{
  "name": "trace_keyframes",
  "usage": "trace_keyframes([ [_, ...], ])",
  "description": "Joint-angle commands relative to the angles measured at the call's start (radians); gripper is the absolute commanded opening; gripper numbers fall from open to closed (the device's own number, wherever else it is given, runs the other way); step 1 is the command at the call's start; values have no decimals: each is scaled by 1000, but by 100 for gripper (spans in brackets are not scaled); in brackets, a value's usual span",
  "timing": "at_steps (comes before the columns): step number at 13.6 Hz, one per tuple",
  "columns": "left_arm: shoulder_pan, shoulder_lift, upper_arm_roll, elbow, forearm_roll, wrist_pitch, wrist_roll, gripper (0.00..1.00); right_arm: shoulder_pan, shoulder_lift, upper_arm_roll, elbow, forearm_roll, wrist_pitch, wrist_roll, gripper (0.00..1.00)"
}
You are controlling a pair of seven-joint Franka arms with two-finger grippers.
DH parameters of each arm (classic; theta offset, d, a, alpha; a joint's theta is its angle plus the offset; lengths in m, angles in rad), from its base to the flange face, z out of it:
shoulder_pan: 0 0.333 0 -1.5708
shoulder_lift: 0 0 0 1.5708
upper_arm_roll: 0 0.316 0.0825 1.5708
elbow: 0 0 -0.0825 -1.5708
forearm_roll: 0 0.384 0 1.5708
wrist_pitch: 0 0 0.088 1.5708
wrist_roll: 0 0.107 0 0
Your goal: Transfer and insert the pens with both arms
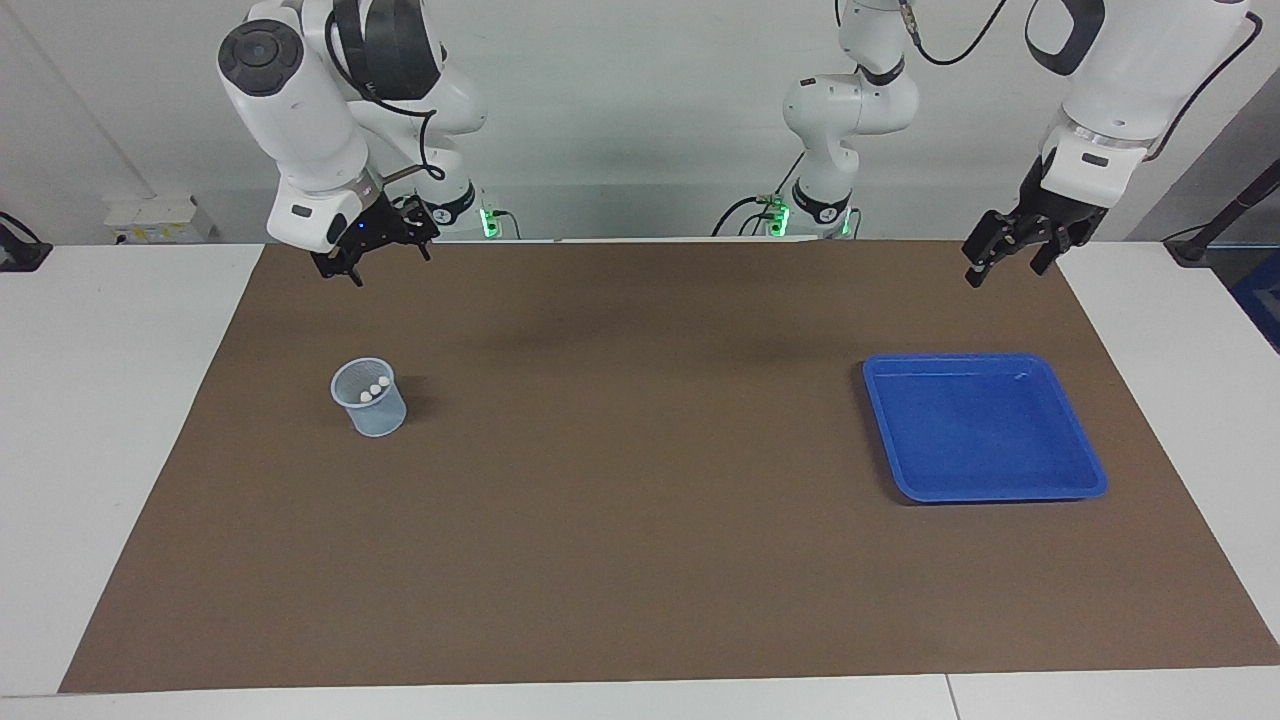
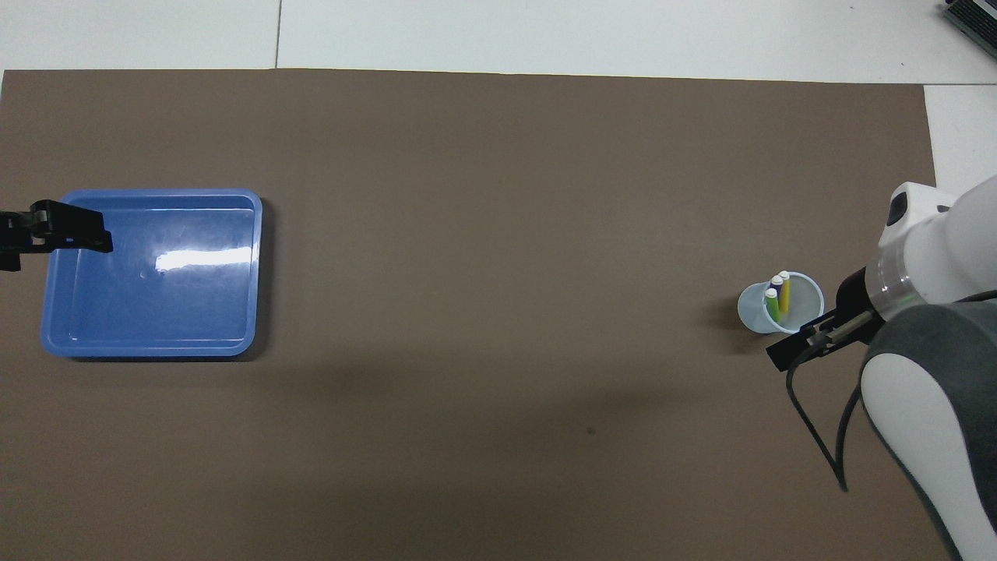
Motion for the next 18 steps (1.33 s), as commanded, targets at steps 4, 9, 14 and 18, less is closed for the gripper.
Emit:
trace_keyframes([
  [4, 15, 18, -14, 24, 15, -7, 17, 100, -20, 35, 7, 49, 22, -11, 57, 100],
  [9, 17, 12, -11, 22, 14, -8, 24, 100, -42, 107, -2, 122, 20, -4, 88, 100],
  [14, 17, 12, -14, 24, 14, -17, 24, 100, -50, 116, -7, 140, 14, 30, 90, 100],
  [18, 17, 9, -14, 21, 11, -16, 26, 100, -43, 110, -17, 149, 2, 28, 88, 100],
])
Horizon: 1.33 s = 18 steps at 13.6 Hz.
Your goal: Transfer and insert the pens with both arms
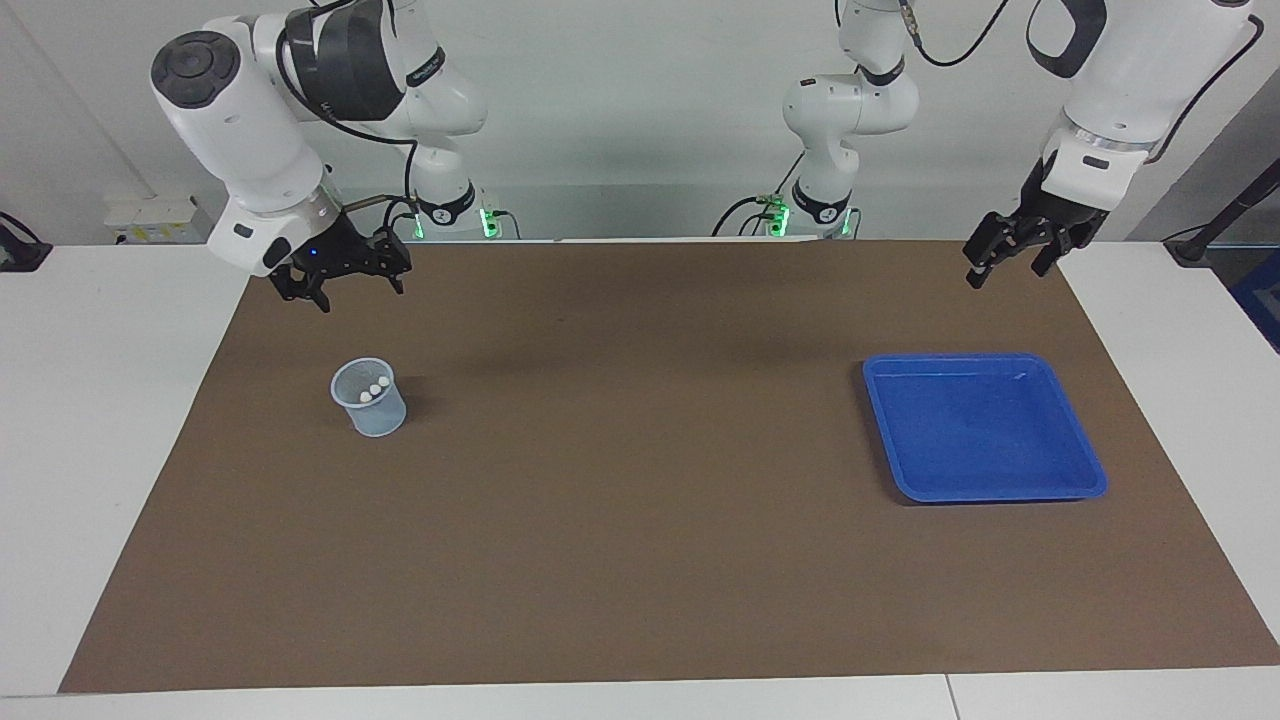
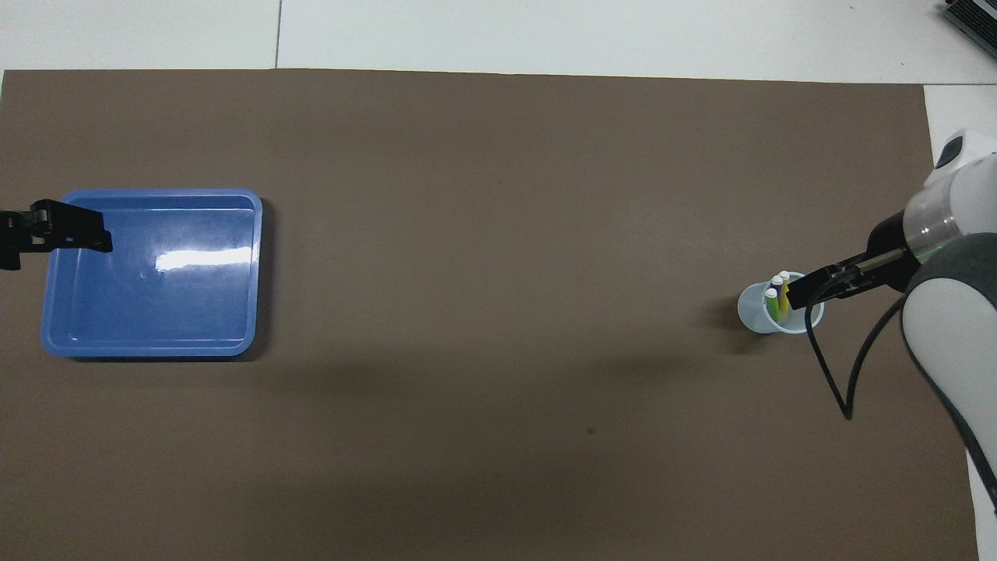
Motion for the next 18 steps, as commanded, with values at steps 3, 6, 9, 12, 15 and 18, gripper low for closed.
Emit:
trace_keyframes([
  [3, 11, 5, -8, 17, 11, -15, 15, 100, 38, -15, -43, -3, 2, -21, 15, 100],
  [6, 11, 6, -11, 19, 12, -16, 14, 100, 49, -15, -53, -5, 2, -15, 17, 100],
  [9, 10, 5, -11, 19, 12, -16, 14, 100, 96, -17, -91, -6, 2, -15, 17, 100],
  [12, 11, 5, -8, 21, 12, -11, 14, 100, 90, -15, -93, -5, 2, -17, 17, 100],
  [15, 10, 3, -8, 21, 12, -8, 14, 100, 92, -15, -91, -5, 2, -15, 18, 100],
  [18, 10, 1, -8, 19, 11, -5, 14, 100, 90, -15, -91, -5, 2, -17, 18, 100],
])
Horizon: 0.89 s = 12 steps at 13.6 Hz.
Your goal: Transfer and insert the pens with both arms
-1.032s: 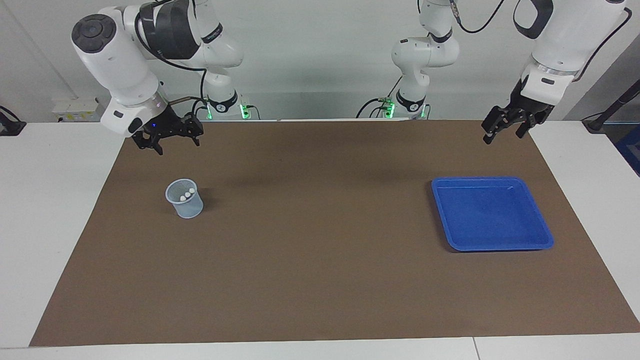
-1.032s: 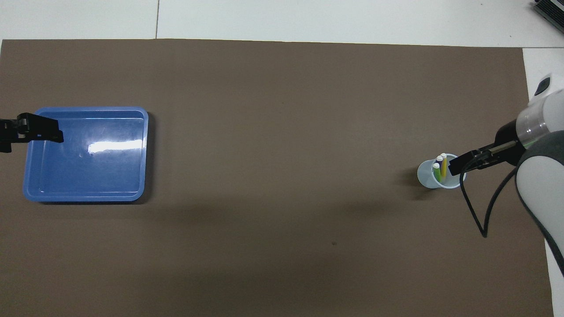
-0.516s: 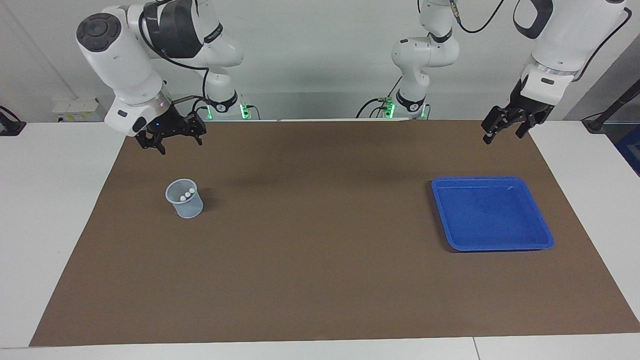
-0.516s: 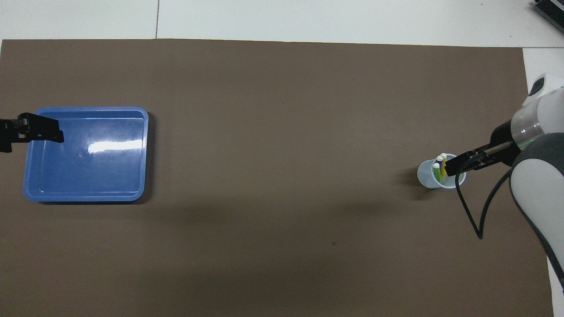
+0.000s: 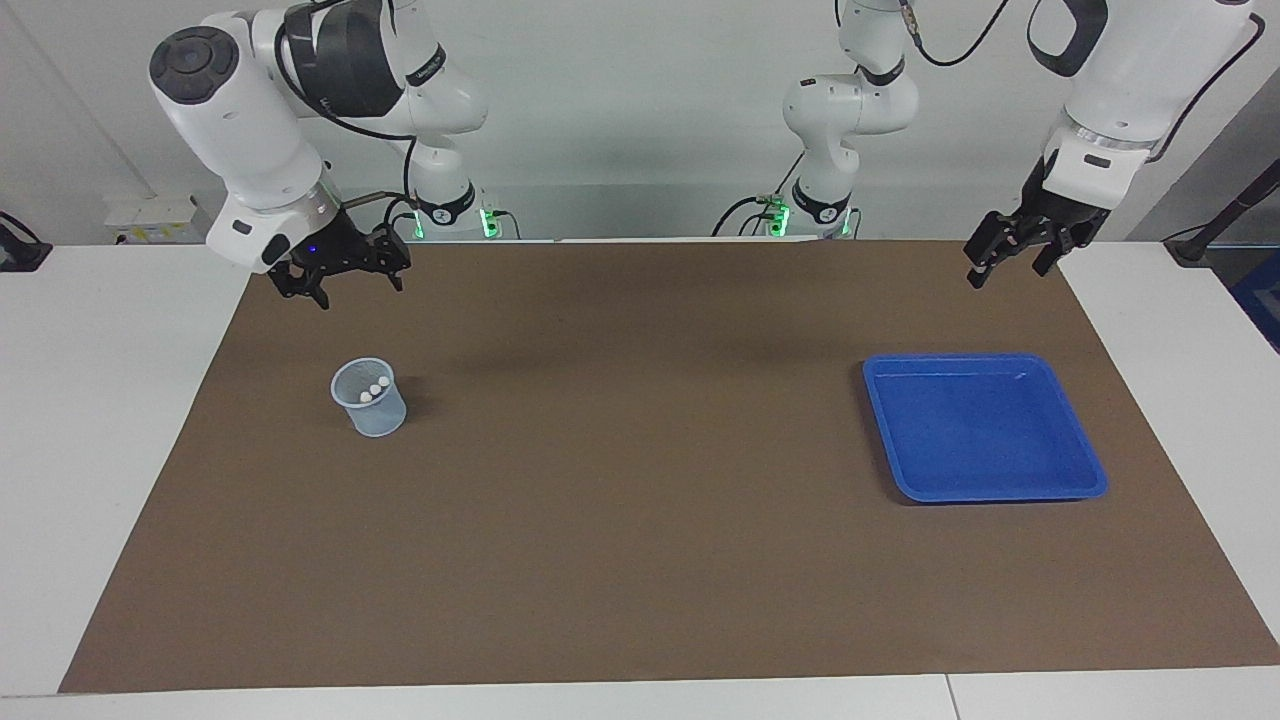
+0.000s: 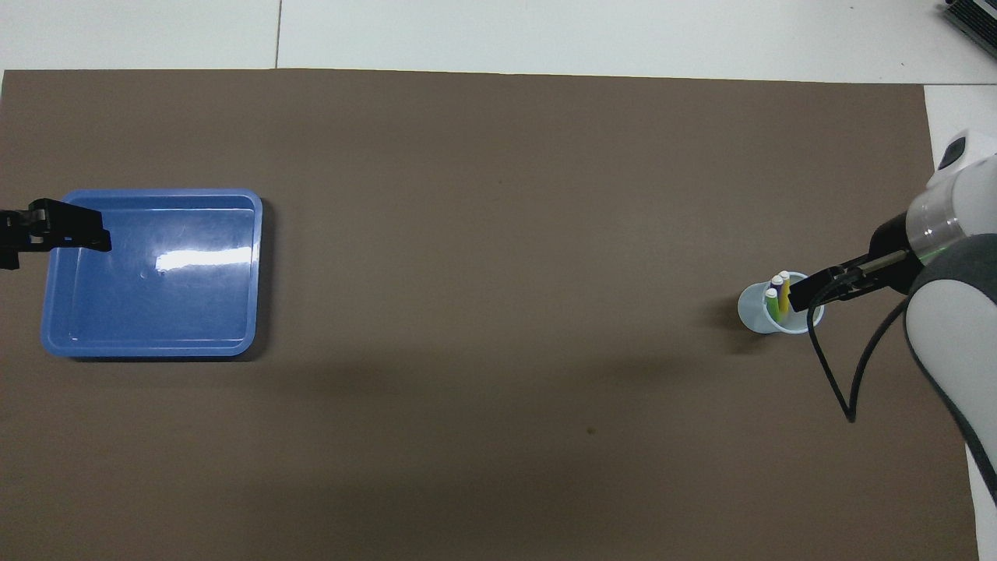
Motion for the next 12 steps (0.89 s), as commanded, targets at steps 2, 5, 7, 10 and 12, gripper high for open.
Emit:
trace_keyframes([
  [2, 7, 3, -6, 18, 11, -4, 13, 100, 1, -10, -5, -4, 1, -5, 18, 100],
  [5, 9, 3, -9, 18, 12, -5, 13, 100, 1, -10, -5, -4, -1, -4, 18, 100],
  [7, 9, 3, -9, 18, 12, -5, 15, 100, 1, -10, -5, -4, -15, -2, 18, 100],
  [10, 10, 5, -9, 18, 9, -11, 18, 100, 1, -10, -3, -4, -29, -1, 18, 100],
  [12, 12, 5, -9, 18, 9, -13, 50, 100, 1, -10, -3, -2, -29, -1, 18, 100],
])
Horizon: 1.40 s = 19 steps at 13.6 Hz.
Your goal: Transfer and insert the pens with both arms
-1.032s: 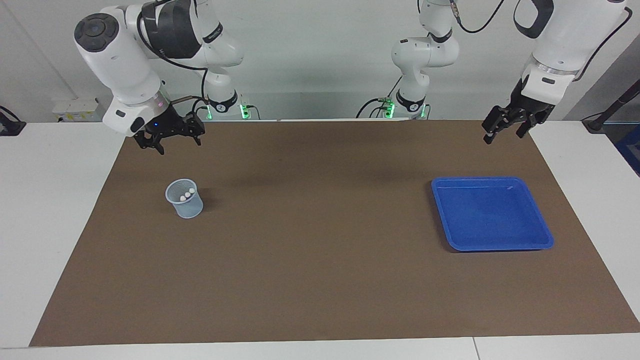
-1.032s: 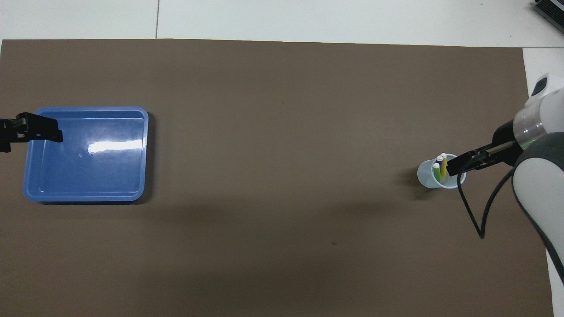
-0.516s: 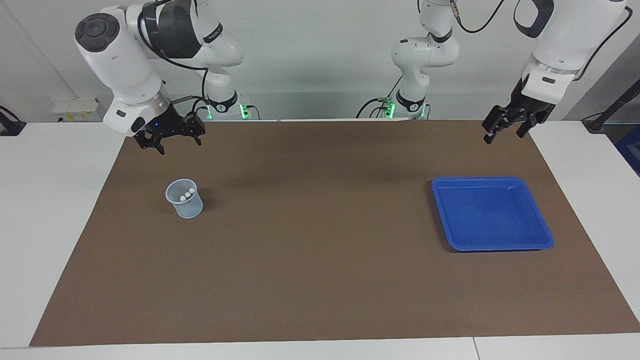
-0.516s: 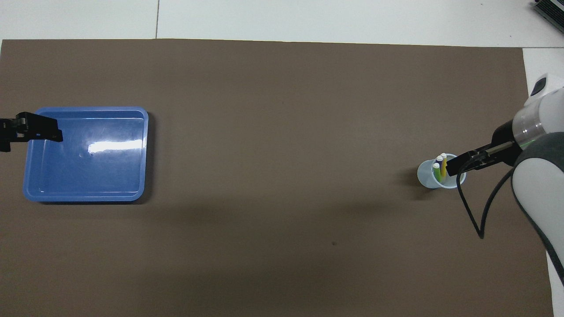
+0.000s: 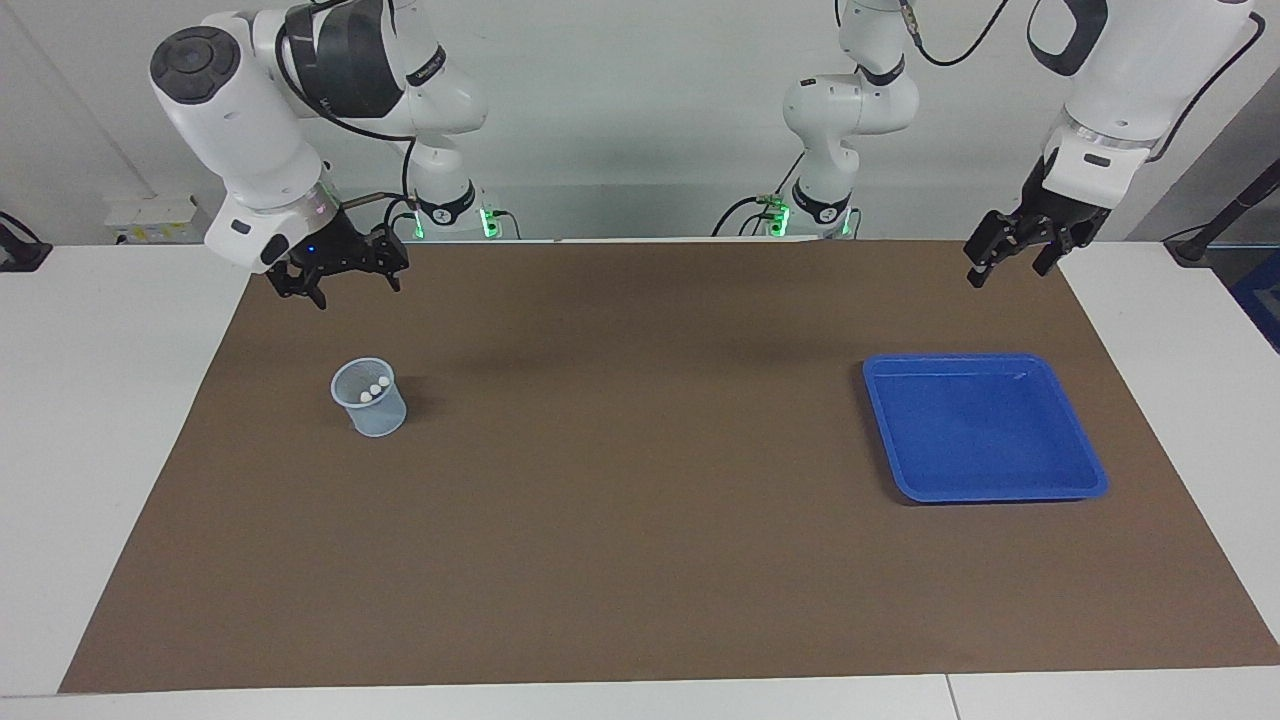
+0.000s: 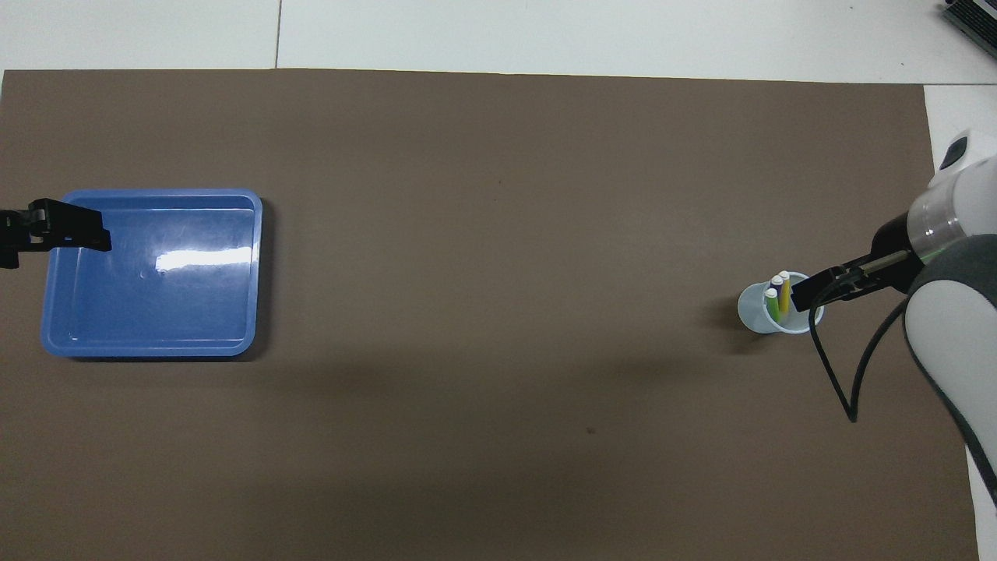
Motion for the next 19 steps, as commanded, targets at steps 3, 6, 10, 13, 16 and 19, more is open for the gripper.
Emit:
trace_keyframes([
  [3, 16, 3, -8, 16, 8, -14, 71, 100, 1, -10, -2, -2, -17, 1, 19, 100],
  [6, 16, 3, -8, 16, 8, -13, 93, 100, 1, -7, -2, 2, -17, 19, 19, 100],
  [10, 16, 3, -8, 16, 8, -10, 101, 100, 1, -9, -3, 7, -15, 15, 18, 100],
  [13, 16, 3, -5, 14, 6, -8, 99, 100, 3, -18, 4, 37, -14, -48, 18, 100],
  [16, 16, 3, -8, 14, 6, -7, 99, 100, 6, -19, 0, 37, -12, -41, 18, 100],
  [19, 16, 3, -8, 14, 6, -5, 99, 100, 4, -19, -2, 37, -12, -47, 18, 100],
])
